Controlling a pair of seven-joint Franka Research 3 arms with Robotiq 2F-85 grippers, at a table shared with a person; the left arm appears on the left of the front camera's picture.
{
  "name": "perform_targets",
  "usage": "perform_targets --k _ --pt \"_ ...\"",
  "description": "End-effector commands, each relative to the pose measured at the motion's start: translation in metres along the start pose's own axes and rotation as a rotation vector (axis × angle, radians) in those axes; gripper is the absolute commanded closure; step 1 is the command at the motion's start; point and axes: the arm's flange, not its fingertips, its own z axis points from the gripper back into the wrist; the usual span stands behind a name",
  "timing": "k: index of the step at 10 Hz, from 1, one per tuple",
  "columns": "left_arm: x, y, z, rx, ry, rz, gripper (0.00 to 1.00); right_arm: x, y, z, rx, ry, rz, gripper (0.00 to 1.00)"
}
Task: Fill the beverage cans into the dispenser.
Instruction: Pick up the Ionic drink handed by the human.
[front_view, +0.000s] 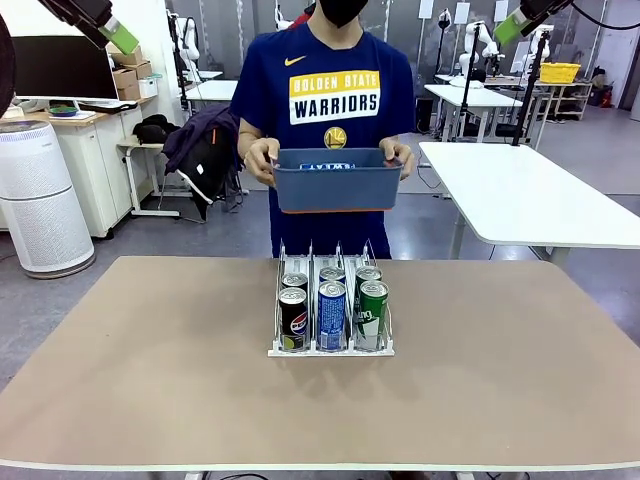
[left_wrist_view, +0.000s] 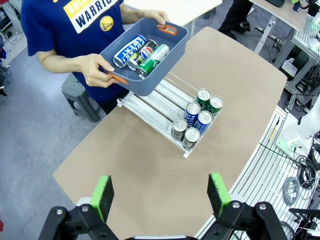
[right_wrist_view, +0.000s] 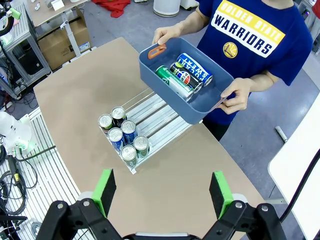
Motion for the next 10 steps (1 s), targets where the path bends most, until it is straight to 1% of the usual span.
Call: perform_targets --k 1,10 --pt "-0.0004 0.0001 -0.0005 -0.001 0.001 0.000 0.00 0.0003 0.0004 0.0000 0.000 0.000 0.000 0.00" --pt "-0.0004 0.0001 -0.0005 -0.001 0.001 0.000 0.00 0.0003 0.0004 0.0000 0.000 0.000 0.000 0.00"
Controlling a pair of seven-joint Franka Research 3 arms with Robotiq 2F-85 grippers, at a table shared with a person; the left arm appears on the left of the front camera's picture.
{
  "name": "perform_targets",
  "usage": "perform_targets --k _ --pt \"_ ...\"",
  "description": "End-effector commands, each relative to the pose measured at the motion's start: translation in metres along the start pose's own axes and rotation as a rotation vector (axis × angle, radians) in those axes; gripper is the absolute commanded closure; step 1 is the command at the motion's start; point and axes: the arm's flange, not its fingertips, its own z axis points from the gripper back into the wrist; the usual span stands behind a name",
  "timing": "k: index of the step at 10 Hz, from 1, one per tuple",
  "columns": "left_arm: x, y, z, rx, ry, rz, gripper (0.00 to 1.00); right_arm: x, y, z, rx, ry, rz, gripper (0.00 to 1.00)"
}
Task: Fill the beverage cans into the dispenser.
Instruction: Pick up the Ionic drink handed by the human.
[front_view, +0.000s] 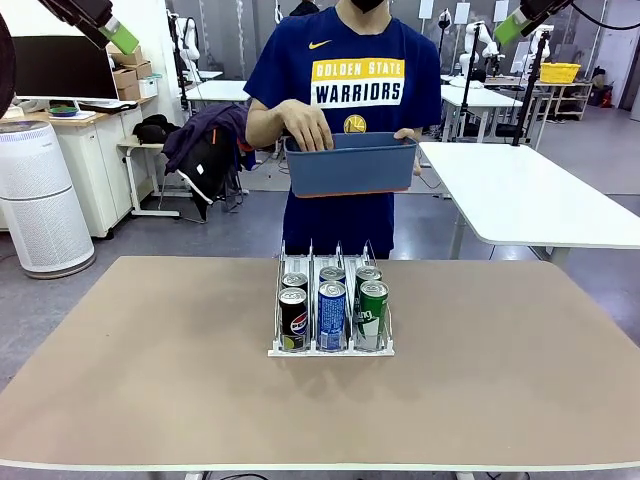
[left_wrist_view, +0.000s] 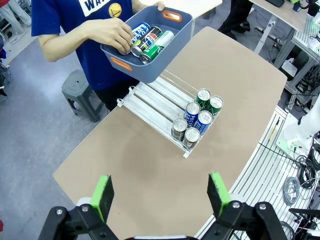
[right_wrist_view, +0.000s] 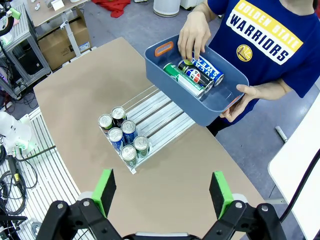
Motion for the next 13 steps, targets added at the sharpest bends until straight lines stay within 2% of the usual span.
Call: perform_targets --k 1,13 --pt "-0.0004 0.0001 -0.0005 -0.001 0.001 0.000 0.00 0.0003 0.0004 0.0000 0.000 0.000 0.000 0.00" --pt "-0.0004 0.0001 -0.0005 -0.001 0.001 0.000 0.00 0.0003 0.0004 0.0000 0.000 0.000 0.000 0.00"
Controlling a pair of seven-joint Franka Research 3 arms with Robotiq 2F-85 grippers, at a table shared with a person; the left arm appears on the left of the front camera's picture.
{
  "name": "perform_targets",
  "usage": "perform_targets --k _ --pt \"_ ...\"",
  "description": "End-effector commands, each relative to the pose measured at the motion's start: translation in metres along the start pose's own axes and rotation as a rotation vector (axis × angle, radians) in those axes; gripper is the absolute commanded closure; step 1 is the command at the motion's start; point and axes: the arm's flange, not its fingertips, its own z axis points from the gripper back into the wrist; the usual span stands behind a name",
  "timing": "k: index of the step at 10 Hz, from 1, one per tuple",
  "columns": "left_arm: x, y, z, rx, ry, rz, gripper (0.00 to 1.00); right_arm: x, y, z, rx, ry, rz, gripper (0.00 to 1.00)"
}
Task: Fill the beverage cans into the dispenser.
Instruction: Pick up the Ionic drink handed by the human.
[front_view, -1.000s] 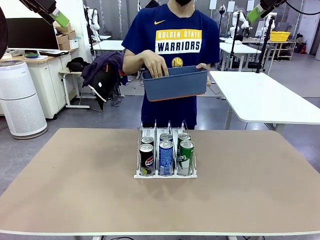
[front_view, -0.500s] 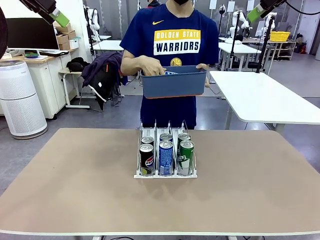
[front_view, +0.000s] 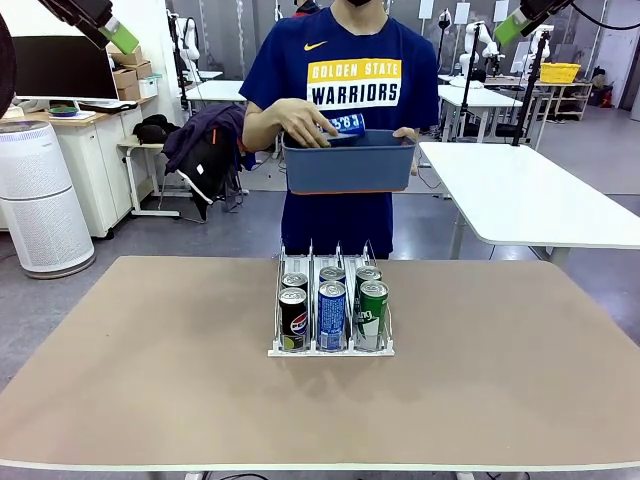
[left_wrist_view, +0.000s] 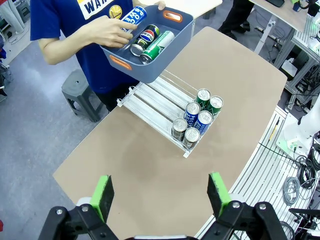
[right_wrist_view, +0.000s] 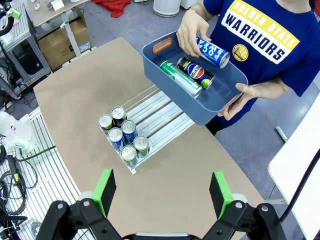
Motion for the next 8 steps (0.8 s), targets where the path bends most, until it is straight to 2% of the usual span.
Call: perform_targets --k 1,8 --pt "-0.0004 0.0001 -0.0005 -0.001 0.001 0.000 0.00 0.0003 0.0004 0.0000 0.000 0.000 0.000 0.00" --pt "-0.0004 0.0001 -0.0005 -0.001 0.001 0.000 0.00 0.0003 0.0004 0.0000 0.000 0.000 0.000 0.00"
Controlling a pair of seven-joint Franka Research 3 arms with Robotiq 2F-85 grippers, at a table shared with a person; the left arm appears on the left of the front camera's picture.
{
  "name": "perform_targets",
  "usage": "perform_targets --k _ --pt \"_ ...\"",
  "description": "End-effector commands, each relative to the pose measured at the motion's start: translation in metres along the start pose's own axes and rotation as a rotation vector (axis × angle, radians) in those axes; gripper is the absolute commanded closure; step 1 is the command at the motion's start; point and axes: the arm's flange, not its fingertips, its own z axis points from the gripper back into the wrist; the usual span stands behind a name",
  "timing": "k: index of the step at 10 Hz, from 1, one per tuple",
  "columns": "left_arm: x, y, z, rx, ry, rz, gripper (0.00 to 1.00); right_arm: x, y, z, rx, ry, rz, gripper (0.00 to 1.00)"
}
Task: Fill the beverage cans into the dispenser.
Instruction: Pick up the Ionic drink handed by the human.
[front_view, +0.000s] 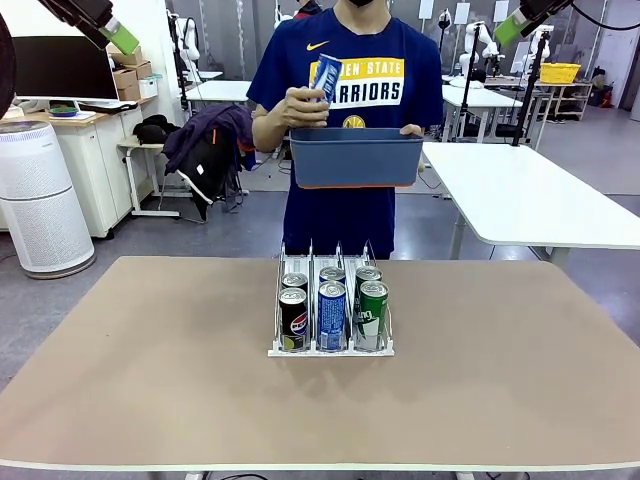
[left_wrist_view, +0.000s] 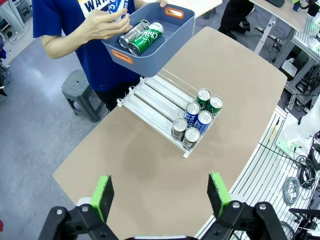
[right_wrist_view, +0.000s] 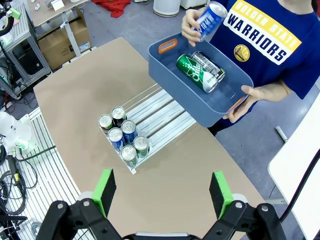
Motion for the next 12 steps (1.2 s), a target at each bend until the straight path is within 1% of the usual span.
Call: perform_targets --k 1,12 --pt "-0.0004 0.0001 -0.0005 -0.001 0.001 0.000 0.00 0.0003 0.0004 0.0000 0.000 0.000 0.000 0.00" --pt "-0.0004 0.0001 -0.0005 -0.001 0.001 0.000 0.00 0.0003 0.0004 0.0000 0.000 0.000 0.000 0.00"
